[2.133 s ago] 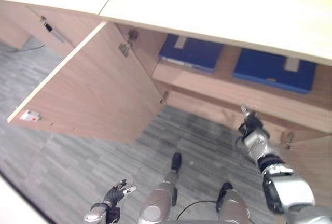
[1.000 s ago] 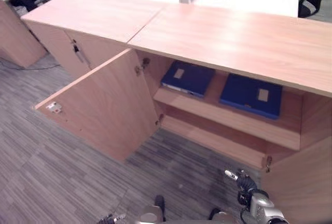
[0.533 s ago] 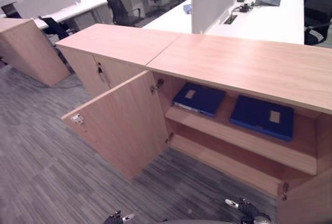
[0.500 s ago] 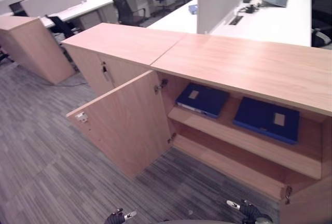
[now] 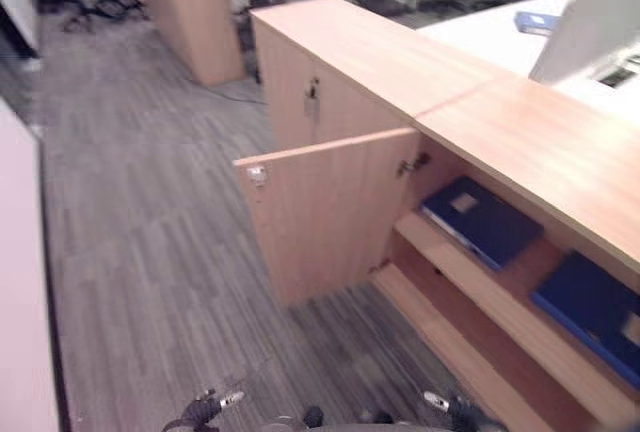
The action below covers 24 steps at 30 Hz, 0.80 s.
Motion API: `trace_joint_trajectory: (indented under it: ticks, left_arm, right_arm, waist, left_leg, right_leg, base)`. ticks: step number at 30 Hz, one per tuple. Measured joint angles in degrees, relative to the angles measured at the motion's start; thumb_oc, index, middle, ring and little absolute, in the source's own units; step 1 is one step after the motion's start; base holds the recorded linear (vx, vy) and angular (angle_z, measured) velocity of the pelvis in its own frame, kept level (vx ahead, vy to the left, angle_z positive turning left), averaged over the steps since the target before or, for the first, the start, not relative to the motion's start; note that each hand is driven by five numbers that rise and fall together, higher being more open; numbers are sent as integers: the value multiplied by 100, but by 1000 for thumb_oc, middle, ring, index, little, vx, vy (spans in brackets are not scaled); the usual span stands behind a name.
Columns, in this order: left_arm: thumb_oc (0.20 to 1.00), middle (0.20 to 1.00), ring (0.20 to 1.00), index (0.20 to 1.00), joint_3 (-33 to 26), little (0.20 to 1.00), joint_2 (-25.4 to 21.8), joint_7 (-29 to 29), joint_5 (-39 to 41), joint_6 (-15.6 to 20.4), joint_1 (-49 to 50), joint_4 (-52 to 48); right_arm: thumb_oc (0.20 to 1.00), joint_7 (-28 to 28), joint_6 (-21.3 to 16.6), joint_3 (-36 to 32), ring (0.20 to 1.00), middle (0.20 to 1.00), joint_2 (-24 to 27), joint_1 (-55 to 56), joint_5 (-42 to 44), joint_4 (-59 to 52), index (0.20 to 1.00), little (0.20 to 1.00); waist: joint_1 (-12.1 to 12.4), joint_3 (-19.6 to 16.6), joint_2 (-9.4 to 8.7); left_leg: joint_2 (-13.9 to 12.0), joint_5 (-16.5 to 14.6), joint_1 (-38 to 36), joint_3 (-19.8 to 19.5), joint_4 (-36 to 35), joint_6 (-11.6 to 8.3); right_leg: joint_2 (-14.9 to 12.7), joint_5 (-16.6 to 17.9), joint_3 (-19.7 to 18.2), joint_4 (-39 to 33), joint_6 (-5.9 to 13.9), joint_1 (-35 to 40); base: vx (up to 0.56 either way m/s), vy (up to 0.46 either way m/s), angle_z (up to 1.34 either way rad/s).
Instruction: Put the empty folder in the office cabinet
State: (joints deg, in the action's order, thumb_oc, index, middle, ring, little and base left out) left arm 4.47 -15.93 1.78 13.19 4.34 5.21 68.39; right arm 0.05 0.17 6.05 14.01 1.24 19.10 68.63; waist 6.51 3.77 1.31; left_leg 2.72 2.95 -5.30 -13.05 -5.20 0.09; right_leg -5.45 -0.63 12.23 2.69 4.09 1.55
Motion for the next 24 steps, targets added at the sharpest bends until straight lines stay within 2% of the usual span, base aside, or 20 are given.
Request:
trace_joint_trajectory:
  ticks: [1, 3, 6, 9, 14, 17, 24]
  left_arm:
    - [1000, 1000, 1000, 1000, 61, 1000, 67, 0, -3, -20, 5, -12]
    - [1000, 1000, 1000, 1000, 119, 1000, 93, 3, -7, -20, 35, -104]
    - [1000, 1000, 1000, 1000, 122, 1000, 136, 5, -7, -14, -43, -139]
    - [1000, 1000, 1000, 1000, 122, 1000, 157, 15, -7, -12, -93, -203]
    - [1000, 1000, 1000, 1000, 118, 1000, 136, -3, -7, -19, -90, -396]
    - [1000, 1000, 1000, 1000, 117, 1000, 66, -25, -1, -10, -129, -726]
    - [1000, 1000, 1000, 1000, -59, 1000, -536, -248, 682, 115, -1054, -1412]
  right_arm:
    - [1000, -1, 6, -4, 1000, 1000, 99, 15, 0, 32, 1000, 1000]
    - [1000, -2, 9, -7, 1000, 1000, 190, -16, 0, 77, 1000, 1000]
    - [1000, -1, -13, -7, 1000, 1000, 263, -22, 1, 69, 1000, 1000]
    - [1000, -1, -16, -8, 1000, 1000, 298, -91, 1, 74, 1000, 1000]
    - [1000, 29, -20, 24, 1000, 1000, 285, 9, -1, 72, 1000, 1000]
    - [1000, 75, -22, 25, 1000, 1000, 287, 34, -1, 70, 1000, 1000]
    - [1000, 196, -33, 46, 1000, 1000, 325, 57, -3, 59, 1000, 1000]
  waist:
    - [15, -44, 96]
    - [25, -75, 123]
    - [21, -91, 96]
    - [18, -127, 50]
    - [25, -163, -37]
    - [6, -173, -25]
    - [-311, -229, 59]
  left_leg:
    - [-16, 3, 17, -199, 7, -39]
    - [-19, 3, -29, -310, 9, -86]
    - [-23, -24, -123, -418, 10, -192]
    - [-35, -21, -107, -471, 8, -201]
    - [-33, -76, -70, -432, 4, -262]
    - [-42, -77, -69, -333, 3, -260]
    - [-103, -107, -159, 58, 6, -205]
  right_leg:
    - [55, 144, 223, -364, -53, 248]
    - [91, 228, 371, -649, -79, 481]
    - [119, 246, 505, -804, -116, 679]
    - [131, 219, 573, -804, -103, 689]
    - [122, 190, 531, -804, -76, 641]
    - [127, 207, 415, -804, -66, 595]
    - [165, 301, 80, -808, -61, 481]
  base:
    - [35, -52, 56]
    - [19, -50, 45]
    - [17, -44, 23]
    - [0, -37, 10]
    - [31, -60, -3]
    - [31, -33, -17]
    - [35, -4, -29]
